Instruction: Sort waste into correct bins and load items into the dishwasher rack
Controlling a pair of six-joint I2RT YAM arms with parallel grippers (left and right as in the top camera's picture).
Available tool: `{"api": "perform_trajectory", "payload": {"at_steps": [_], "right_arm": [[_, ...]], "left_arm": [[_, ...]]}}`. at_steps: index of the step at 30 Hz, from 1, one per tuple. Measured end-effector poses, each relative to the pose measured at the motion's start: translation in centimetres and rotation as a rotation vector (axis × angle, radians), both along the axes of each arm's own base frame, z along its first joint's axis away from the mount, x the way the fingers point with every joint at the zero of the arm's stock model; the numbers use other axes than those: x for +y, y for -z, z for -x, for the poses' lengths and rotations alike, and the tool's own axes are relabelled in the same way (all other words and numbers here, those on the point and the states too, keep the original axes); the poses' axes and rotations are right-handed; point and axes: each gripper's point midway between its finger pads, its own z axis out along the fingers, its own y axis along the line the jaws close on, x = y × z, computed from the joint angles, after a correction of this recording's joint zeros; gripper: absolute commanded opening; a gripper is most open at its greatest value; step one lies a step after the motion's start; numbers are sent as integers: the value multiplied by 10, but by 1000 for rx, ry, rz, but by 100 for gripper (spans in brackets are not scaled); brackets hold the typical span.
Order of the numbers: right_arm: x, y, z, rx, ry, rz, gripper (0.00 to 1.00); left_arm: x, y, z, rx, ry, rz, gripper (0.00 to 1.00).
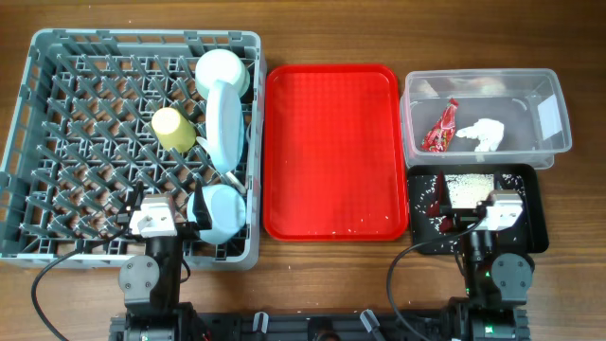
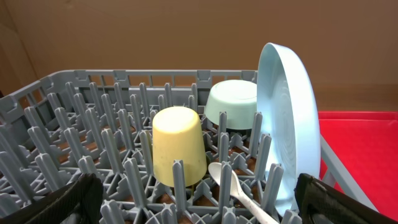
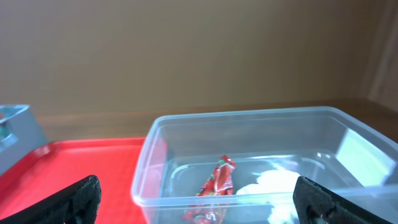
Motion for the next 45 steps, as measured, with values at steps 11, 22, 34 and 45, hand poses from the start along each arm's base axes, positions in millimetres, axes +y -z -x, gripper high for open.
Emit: {"api": "perform_trajectory", "payload": {"at_steps": [11, 22, 34, 45], "right_arm": [[-6, -1, 0, -4, 39, -39, 100], [-6, -1, 0, -4, 39, -39, 99], [-5, -1, 0, -4, 39, -39, 100], [-6, -1, 0, -4, 41, -39, 100]], "left_arm": [[0, 0, 0, 0, 0, 0, 100], [0, 0, 0, 0, 0, 0, 100], [0, 0, 0, 0, 0, 0, 100], [0, 0, 0, 0, 0, 0, 100]]}}
